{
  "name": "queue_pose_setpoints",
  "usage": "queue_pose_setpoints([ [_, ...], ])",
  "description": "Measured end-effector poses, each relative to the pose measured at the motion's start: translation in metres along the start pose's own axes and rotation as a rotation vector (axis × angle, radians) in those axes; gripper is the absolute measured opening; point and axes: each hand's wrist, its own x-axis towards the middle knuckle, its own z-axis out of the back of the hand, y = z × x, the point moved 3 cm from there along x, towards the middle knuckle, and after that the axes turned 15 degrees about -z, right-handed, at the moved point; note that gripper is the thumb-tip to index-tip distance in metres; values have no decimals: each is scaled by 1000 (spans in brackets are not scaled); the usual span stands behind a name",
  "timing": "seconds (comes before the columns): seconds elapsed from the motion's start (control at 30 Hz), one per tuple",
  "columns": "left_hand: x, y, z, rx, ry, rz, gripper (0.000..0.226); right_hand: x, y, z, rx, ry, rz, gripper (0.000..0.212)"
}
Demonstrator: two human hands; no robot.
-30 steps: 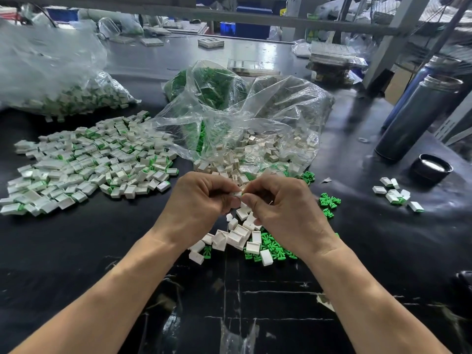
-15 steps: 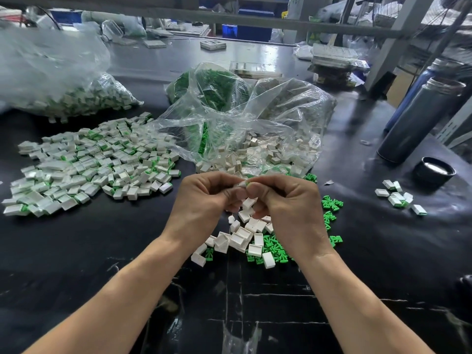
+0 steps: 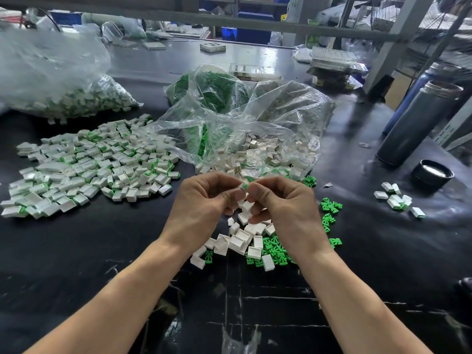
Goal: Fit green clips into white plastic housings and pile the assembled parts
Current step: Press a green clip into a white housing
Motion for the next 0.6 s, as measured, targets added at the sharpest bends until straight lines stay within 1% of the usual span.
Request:
queue_pose_setpoints([
  [0.07, 0, 1, -1, 15, -10, -12, 13, 0, 0, 0, 29, 10, -39, 18],
  [0.2, 0, 1, -5, 41, -61, -46, 15, -2, -3, -7, 30, 102, -141, 59],
  [0.27, -1, 0, -9, 79, -81, -63, 16, -4, -7, -13, -8, 135, -175, 73],
  [0.4, -3, -2, -21, -5, -64, -90, 12, -5, -10, -18, -72, 109, -156, 76],
  [0.5, -5, -3, -23, -54, 6, -94, 9, -4, -6, -16, -3, 152, -125, 73],
  [0.6, -6, -1, -21, -132, 95, -69, 20, -3, -3, -13, 41, 211, -119, 66],
])
